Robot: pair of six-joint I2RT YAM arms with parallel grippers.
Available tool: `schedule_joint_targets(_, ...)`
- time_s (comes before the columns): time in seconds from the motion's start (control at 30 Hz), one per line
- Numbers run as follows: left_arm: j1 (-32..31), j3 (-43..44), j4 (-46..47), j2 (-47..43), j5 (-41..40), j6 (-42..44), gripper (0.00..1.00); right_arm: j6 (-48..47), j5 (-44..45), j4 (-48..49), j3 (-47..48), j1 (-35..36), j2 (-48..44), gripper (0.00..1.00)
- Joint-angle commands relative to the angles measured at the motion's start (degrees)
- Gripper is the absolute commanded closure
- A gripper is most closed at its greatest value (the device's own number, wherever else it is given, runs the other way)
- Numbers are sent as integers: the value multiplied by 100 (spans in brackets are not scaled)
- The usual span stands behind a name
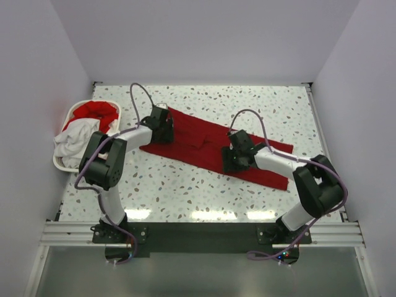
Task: Fold and stack the t-shirts
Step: Fold the tshirt
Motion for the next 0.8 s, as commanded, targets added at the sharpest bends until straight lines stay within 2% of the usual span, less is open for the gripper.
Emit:
schedule_joint_targets(0.0, 21, 858, -24, 515, -275, 818, 27, 986, -861, -346, -590, 913, 19, 39)
schedule_joint_targets(0.07, 21, 1270, 28, 743, -425, 1047, 19, 1225, -994, -232, -520, 1666, 10, 39)
schedule_joint_targets(0.17, 21, 1693, 125, 859, -408, 1153, 11, 1367, -1249, -257, -3, 2319, 150, 38)
schedule_joint_targets(0.2, 13, 1747, 160, 824, -408, 1153, 11, 1271, -1275, -301, 295, 2330, 177, 38)
schedule_joint_targets(0.33, 21, 1906, 204, 324, -696, 1144, 4, 674, -916, -679, 1078, 2216, 1, 37)
schedule_joint_targets(0.47, 100, 1678, 371, -755, -952, 1215, 0, -82, -1073, -890, 1957, 1857, 325, 37)
schedule_joint_targets(0.6, 127, 1458, 117, -1574, -1137, 1162, 0, -382, -1887, -452, 2651, 1303, 914, 39)
schedule_joint_targets(0.73, 118, 782, 20, -2488, -612, 917, 0, -347, -2637, 164, 3337, 907, 1722, 44)
schedule_joint_targets(0.77, 101, 406, 3, -2847, -514, 881, 0, -356, -2777, 243, 3530, 820, 2159, 44)
